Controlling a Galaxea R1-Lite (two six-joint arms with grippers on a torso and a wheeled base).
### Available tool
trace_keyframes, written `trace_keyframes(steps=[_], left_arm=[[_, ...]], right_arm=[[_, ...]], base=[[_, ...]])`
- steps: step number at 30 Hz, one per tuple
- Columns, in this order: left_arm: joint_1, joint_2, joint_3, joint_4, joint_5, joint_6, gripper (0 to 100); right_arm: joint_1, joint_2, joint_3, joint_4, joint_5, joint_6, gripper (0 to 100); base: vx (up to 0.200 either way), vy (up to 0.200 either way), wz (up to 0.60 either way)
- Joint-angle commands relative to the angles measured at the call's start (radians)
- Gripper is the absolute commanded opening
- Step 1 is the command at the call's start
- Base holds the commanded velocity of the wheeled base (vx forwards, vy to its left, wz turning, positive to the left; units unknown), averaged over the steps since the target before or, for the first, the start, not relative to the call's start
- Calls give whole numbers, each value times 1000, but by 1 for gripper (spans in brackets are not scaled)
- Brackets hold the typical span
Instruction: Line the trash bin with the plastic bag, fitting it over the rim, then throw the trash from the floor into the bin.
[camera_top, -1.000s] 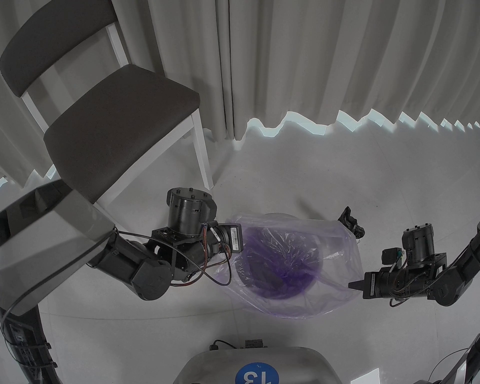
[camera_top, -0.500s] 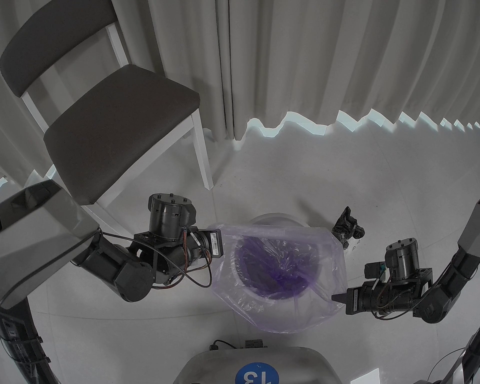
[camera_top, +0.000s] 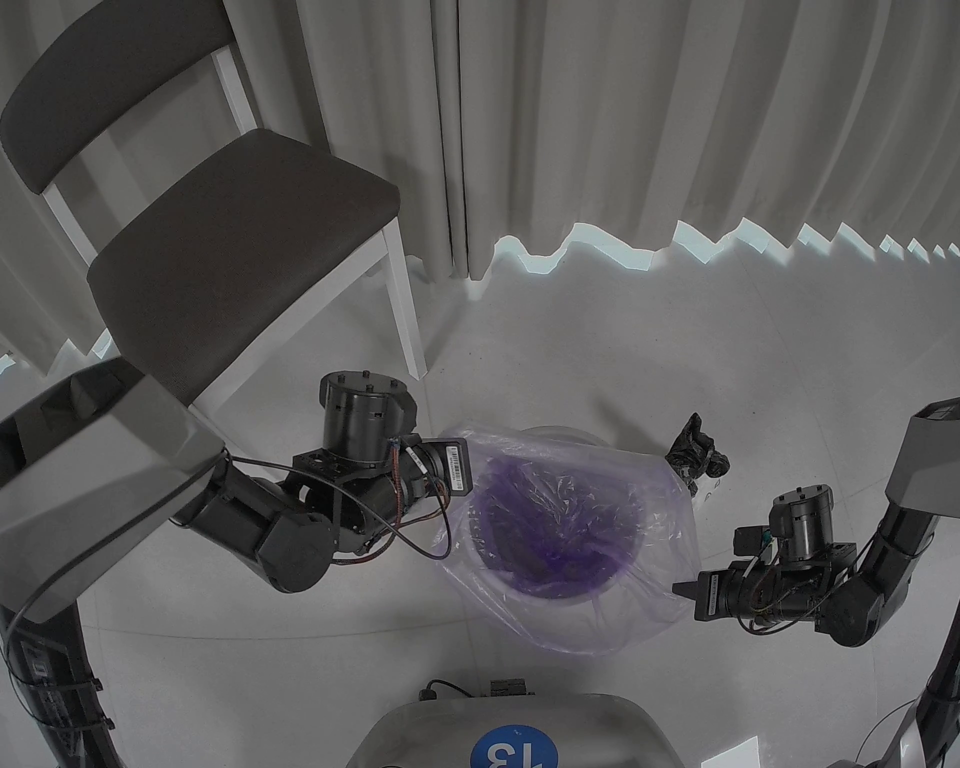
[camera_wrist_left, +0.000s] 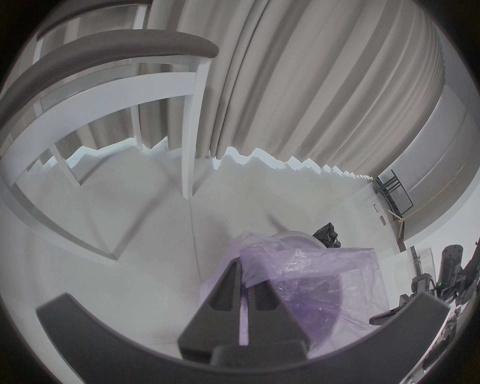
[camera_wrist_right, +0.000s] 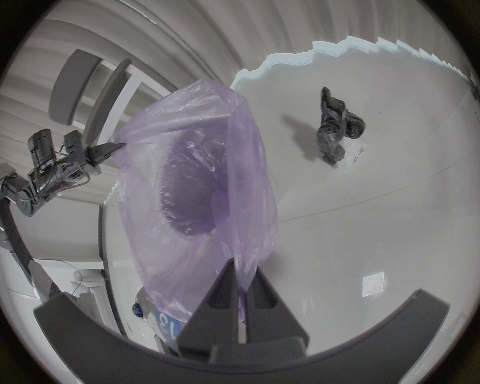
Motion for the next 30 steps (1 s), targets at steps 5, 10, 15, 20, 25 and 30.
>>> trace_keyframes(steps=[5, 10, 15, 20, 25, 30], left_arm=[[-12, 39, -30, 6, 3, 3, 0], [25, 19, -3, 11, -1, 4, 0], [54, -11, 24, 16, -7, 7, 0], [57, -10, 43, 17, -24, 9, 0], [52, -7, 36, 11, -24, 9, 0], [51, 0, 15, 5, -24, 9, 0]], right_arm=[[-28, 25, -3, -4, 2, 0, 0], [13, 30, -1, -13, 2, 9, 0], [53, 27, 10, -47, -19, 14, 0], [68, 51, -1, -51, -58, 31, 0], [68, 71, 2, -77, -59, 34, 0], [68, 79, 8, -105, -61, 31, 0]], base=[[0, 0, 0], [0, 0, 0], [0, 0, 0], [0, 0, 0], [0, 0, 0], [0, 0, 0]])
